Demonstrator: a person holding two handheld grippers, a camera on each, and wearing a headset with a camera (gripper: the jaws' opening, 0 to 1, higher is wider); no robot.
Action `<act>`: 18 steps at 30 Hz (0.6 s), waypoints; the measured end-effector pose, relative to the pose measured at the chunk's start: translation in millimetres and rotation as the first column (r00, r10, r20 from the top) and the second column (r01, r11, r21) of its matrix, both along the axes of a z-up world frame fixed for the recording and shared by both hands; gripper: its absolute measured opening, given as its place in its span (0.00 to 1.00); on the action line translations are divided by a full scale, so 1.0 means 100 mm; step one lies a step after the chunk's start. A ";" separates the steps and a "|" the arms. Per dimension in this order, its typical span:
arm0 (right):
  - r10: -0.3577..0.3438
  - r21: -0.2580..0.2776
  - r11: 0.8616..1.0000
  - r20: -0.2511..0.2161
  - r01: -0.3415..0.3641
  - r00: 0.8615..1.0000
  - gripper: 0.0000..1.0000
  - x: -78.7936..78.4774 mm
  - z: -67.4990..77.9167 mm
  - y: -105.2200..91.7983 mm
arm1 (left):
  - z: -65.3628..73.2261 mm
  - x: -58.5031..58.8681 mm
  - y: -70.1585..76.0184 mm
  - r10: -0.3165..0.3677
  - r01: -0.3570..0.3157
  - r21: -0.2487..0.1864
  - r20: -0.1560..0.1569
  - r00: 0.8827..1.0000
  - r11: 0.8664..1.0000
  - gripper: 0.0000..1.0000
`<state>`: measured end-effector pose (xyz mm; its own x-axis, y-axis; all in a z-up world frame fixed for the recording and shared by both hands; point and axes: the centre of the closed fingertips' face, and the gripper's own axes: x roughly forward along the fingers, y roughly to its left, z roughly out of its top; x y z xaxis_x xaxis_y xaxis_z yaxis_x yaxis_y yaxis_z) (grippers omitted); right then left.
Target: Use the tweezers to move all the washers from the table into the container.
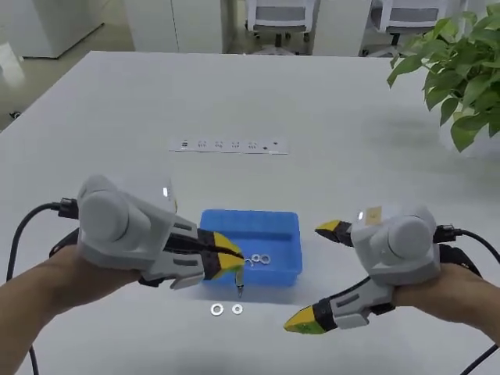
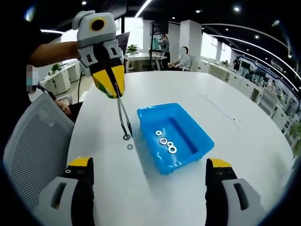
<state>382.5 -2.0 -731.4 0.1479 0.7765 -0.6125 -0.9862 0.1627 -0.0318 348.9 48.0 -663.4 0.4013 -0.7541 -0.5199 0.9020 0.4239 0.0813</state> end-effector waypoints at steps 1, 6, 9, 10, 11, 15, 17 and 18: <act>-0.001 0.001 1.000 -0.002 0.001 1.000 1.00 -0.01 0.00 0.00 | -0.01 0.00 0.00 0.000 0.000 0.000 -0.001 1.000 1.000 0.05; 0.001 -0.009 1.000 -0.006 -0.001 1.000 1.00 -0.04 -0.04 -0.02 | -0.07 -0.03 -0.01 -0.008 0.008 -0.003 -0.009 1.000 1.000 0.05; 0.003 -0.013 1.000 -0.011 -0.003 1.000 1.00 -0.08 -0.06 -0.02 | -0.13 -0.05 -0.01 -0.017 0.017 0.005 -0.014 1.000 1.000 0.05; 0.003 -0.016 1.000 -0.013 -0.004 1.000 1.00 -0.09 -0.07 -0.03 | -0.16 -0.04 0.00 -0.020 0.020 0.009 -0.014 1.000 1.000 0.05; 0.004 -0.016 1.000 -0.014 -0.004 1.000 1.00 -0.09 -0.08 -0.03 | -0.18 -0.04 0.00 -0.023 0.023 0.010 -0.016 1.000 1.000 0.05; 0.005 -0.026 1.000 -0.021 -0.006 1.000 1.00 -0.13 -0.12 -0.04 | -0.23 -0.04 0.02 -0.026 0.026 0.013 -0.023 0.999 1.000 0.05; 0.006 -0.027 1.000 -0.026 -0.006 1.000 1.00 -0.14 -0.13 -0.04 | -0.25 -0.04 0.03 -0.027 0.027 0.017 -0.025 0.999 0.999 0.05; 0.005 -0.029 1.000 -0.027 -0.006 1.000 1.00 -0.14 -0.14 -0.05 | -0.25 -0.04 0.03 -0.027 0.027 0.017 -0.025 0.999 0.999 0.05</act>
